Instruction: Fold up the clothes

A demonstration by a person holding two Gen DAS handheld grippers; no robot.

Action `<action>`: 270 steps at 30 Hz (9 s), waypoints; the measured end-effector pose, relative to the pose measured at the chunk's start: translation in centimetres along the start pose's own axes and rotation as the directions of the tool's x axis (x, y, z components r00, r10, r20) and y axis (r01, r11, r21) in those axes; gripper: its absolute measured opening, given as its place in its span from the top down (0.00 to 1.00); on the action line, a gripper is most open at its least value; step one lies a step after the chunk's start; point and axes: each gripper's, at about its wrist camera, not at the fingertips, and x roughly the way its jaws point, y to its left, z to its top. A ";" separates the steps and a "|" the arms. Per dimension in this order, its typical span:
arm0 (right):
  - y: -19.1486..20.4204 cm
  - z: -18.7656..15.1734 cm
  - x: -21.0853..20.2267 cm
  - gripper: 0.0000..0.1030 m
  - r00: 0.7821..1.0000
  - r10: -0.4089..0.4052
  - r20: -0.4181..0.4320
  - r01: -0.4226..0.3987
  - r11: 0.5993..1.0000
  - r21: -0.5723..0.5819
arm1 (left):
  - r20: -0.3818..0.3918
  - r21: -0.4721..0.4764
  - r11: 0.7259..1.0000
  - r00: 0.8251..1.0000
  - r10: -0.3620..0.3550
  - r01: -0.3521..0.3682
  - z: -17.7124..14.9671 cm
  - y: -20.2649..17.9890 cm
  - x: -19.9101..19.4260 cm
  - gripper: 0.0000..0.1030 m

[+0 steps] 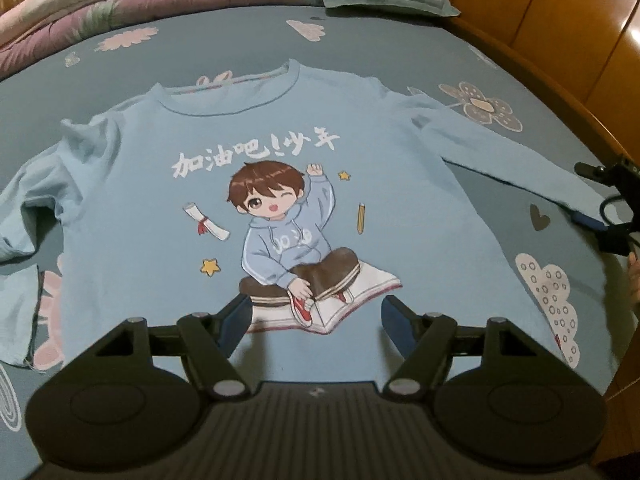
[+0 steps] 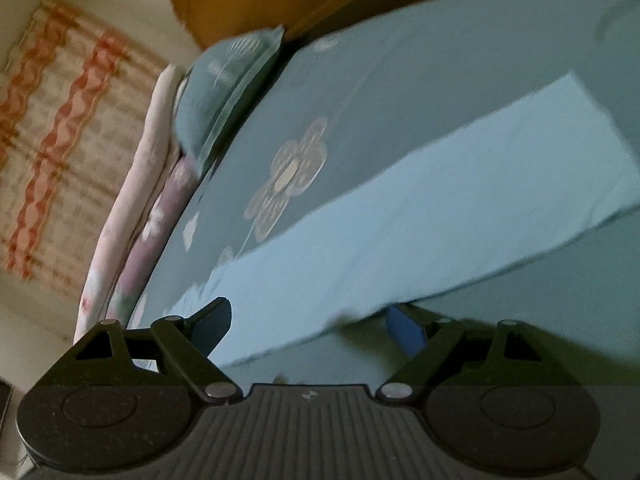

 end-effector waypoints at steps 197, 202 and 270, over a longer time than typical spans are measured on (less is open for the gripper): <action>16.1 -3.9 12.9 0.57 0.946 -0.084 -0.314 -0.210 0.580 -0.787 | -0.048 -0.081 0.987 0.990 0.132 -0.136 -3.1 -1.3 -1.2 0.23; 14.9 -6.1 13.9 0.56 0.923 -0.156 -0.352 -0.204 0.576 -0.792 | -0.041 -0.072 0.988 0.990 0.133 -0.135 -3.2 -1.7 -1.4 0.23; 20.6 -17.6 11.9 0.00 0.864 -0.471 -0.178 0.156 0.586 -0.795 | 0.028 0.040 0.945 0.945 -0.326 0.325 -2.6 12.3 0.1 0.08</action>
